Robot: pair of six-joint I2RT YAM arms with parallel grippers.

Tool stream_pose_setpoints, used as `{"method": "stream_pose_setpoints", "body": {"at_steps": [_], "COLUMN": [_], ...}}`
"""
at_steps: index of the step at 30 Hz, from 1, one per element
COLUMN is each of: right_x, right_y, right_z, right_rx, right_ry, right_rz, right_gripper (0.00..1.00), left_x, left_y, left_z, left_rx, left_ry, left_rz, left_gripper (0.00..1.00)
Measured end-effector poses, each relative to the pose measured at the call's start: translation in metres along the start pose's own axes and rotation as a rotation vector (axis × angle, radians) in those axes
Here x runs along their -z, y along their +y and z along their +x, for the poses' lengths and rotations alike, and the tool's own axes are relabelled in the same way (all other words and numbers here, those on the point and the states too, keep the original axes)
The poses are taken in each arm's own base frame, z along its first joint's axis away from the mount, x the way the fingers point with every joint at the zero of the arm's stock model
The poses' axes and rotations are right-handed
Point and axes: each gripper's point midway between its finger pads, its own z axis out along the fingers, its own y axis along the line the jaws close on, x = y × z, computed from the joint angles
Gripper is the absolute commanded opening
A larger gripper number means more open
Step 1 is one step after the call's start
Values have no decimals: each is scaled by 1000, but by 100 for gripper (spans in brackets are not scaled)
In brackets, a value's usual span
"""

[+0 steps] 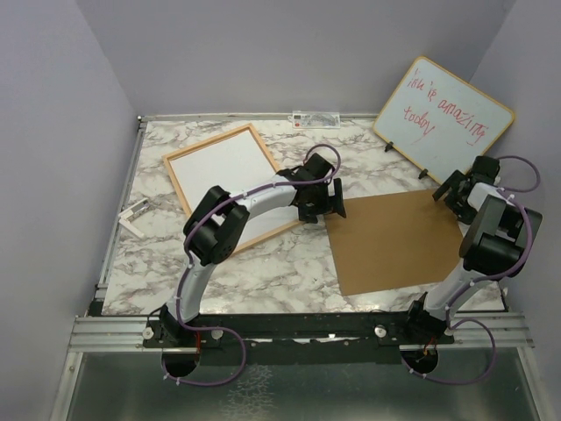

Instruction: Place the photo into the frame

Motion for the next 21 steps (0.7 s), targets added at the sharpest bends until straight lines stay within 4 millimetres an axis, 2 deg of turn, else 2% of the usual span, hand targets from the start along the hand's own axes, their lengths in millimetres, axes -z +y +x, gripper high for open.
{"method": "stream_pose_setpoints", "body": {"at_steps": [8,14,21], "right_x": [-5,-9,-6], "right_y": [-8,9,25], "right_z": [2,-4,-1], "right_rx": [74,83,73], "right_ry": [10,21,9], "right_rz": [5,-88,-222], "right_gripper": [92,91,90], "left_x": [-1,-3,-9], "left_y": [0,-4,-21], "left_z": [0,0,8], "left_rx": [10,12,1], "left_ry": [-12,8,54], "left_rz": [-18,-7,59], "left_gripper": [99,99,97]}}
